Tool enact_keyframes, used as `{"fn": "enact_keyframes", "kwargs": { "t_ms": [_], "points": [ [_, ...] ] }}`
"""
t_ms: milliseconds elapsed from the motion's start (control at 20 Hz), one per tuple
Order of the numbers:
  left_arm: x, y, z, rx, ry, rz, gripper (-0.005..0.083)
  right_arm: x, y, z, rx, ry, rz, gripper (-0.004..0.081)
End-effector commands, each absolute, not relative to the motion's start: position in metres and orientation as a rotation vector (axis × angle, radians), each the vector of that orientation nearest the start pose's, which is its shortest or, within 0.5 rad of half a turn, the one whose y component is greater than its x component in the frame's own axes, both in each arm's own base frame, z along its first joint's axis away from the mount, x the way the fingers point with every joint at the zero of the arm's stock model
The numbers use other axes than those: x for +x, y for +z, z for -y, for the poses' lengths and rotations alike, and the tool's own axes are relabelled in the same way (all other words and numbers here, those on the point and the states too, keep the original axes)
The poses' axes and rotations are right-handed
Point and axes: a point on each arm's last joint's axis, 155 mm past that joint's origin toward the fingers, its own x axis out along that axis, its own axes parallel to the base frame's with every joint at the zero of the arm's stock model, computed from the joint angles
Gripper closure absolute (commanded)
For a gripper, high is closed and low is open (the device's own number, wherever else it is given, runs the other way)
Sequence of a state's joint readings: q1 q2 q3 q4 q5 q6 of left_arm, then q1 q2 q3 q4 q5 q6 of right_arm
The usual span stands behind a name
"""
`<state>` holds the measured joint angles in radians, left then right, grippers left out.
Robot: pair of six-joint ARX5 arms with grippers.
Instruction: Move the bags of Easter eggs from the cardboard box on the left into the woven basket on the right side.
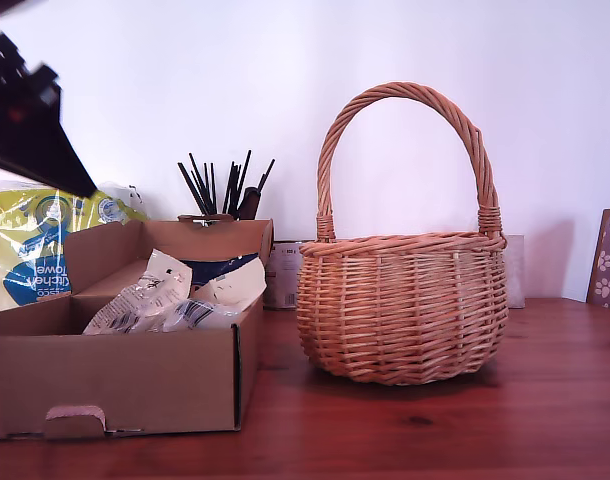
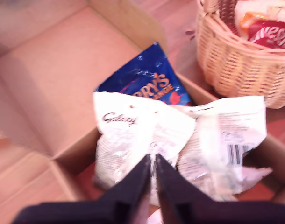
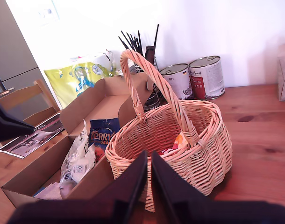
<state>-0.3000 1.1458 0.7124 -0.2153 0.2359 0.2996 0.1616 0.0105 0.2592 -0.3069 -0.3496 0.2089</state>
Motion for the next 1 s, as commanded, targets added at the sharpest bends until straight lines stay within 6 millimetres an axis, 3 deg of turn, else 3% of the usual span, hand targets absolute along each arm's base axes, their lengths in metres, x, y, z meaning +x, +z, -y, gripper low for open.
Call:
{"fn": "enact_keyframes", "kwargs": {
  "t_ms": [0, 250, 500, 800, 950],
  "points": [
    [0.331, 0.123, 0.148, 0.37, -0.645, -0.603, -0.0003, 0.206, 0.212, -0.098, 0.207, 0.505, -0.105, 0.0782],
    [0.367, 0.088, 0.152, 0.423, -0.657, -0.58, -0.0013, 0.206, 0.212, -0.098, 0.207, 0.505, -0.107, 0.0782],
    [0.38, 0.046, 0.14, 0.451, -0.658, -0.637, -0.0013, 0.206, 0.212, -0.098, 0.207, 0.505, -0.107, 0.0782],
    [0.37, -0.001, 0.139, 0.395, -0.714, -0.752, -0.0011, 0.206, 0.212, -0.098, 0.207, 0.505, -0.107, 0.0782],
    [0.364, -0.008, 0.138, 0.372, -0.713, -0.793, 0.0, 0.206, 0.212, -0.098, 0.207, 0.505, -0.107, 0.0782]
  ]
}}
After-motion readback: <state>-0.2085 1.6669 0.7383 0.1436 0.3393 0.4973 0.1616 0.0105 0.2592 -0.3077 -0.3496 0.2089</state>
